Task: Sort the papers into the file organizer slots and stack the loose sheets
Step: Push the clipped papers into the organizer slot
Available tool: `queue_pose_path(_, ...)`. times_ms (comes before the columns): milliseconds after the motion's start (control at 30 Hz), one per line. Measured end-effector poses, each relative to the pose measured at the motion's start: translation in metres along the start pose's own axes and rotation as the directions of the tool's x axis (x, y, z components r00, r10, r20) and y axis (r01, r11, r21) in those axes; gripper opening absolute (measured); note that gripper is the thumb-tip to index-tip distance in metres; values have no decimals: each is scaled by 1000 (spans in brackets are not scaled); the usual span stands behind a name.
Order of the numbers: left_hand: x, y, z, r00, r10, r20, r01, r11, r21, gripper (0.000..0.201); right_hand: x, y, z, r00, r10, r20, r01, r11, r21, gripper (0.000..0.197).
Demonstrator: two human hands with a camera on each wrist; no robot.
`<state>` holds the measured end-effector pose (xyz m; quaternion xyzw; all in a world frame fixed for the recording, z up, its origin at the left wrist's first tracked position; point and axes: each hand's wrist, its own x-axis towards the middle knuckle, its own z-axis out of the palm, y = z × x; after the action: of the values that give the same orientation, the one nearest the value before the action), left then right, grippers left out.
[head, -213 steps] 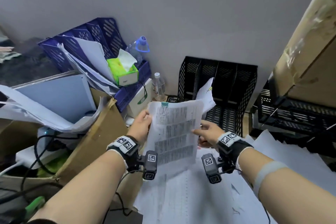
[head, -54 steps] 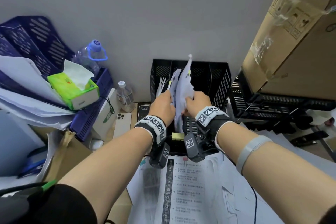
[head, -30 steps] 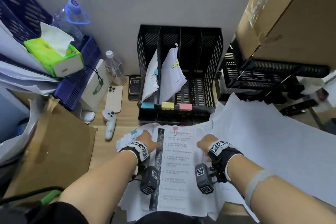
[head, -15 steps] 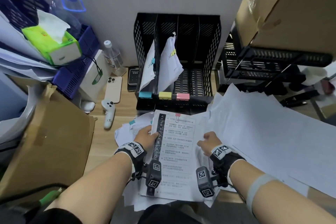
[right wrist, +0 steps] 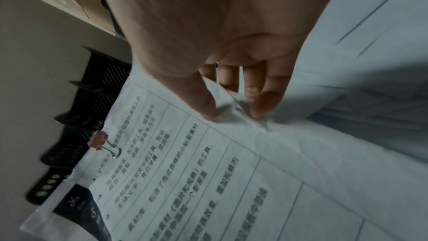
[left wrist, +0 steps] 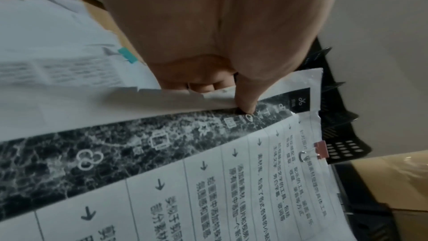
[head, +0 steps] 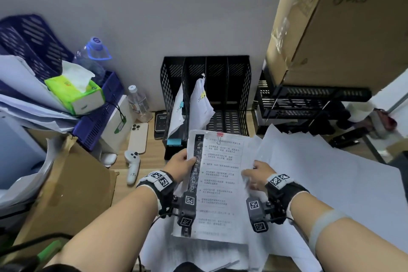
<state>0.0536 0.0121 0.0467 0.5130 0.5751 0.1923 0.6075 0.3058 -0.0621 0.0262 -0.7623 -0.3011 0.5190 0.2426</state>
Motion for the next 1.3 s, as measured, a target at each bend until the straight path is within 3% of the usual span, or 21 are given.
queue_pose_path(133,-6,39,-2,991,34,133,-8,982,-187,23,-15,-45,-25,968,-155,-200,157,988,-6,14)
queue_pose_path(200,-6,51,-2,978,39,205,-8,989,-148,25,-19,-69,-39,941,-202,-270,219,975,35,15)
queue_pose_path(267,-2,58,1,971,101,219,-92,995,-49,22,-20,-88,-47,933,-213,-292,274,943,187,18)
queue_pose_path(333,5,67,6,959,261,110,-277,948,160,10,-17,-103,-52,890,-251,-381,342,920,191,48)
queue_pose_path(400,14,78,12,907,420,-15,-396,866,305,24,-24,-116,-53,849,-289,-442,344,938,48,77)
queue_pose_path(433,13,86,16,874,485,-34,-453,836,309,24,-33,-124,-49,877,-307,-369,347,937,46,90)
queue_pose_path(500,11,100,27,818,575,23,-559,784,270,33,-54,-140,-36,951,-300,-70,308,938,160,102)
queue_pose_path(567,4,111,37,759,638,129,-643,705,299,52,-65,-155,-26,948,-305,89,284,939,193,86)
queue_pose_path(667,-4,122,44,639,719,272,-769,594,235,40,-68,-174,-23,957,-265,-117,283,940,191,56)
queue_pose_path(700,-5,124,43,657,692,299,-753,622,214,45,-66,-176,-26,945,-241,-223,271,955,118,52)
queue_pose_path(767,2,125,37,770,555,315,-621,766,166,61,-65,-178,-35,905,-242,-351,252,968,-18,45)
queue_pose_path(833,17,124,34,834,482,268,-536,823,188,54,-70,-179,-41,900,-270,-343,254,963,-91,42)
queue_pose_path(900,35,125,28,857,480,189,-512,746,427,50,-73,-180,-49,907,-303,-293,276,952,-130,42)
queue_pose_path(967,50,126,22,900,400,173,-393,573,720,58,-78,-184,-54,901,-343,-264,311,938,-156,40)
queue_pose_path(1067,70,121,13,955,266,128,-238,437,868,65,-76,-189,-54,898,-386,-209,349,917,-195,36)
queue_pose_path(1200,78,117,4,952,306,-4,-148,472,869,55,-66,-200,-48,898,-407,-165,363,899,-244,37)
queue_pose_path(1300,85,114,-3,944,329,-28,-143,483,864,58,-54,-213,-37,899,-409,-156,352,888,-296,38)
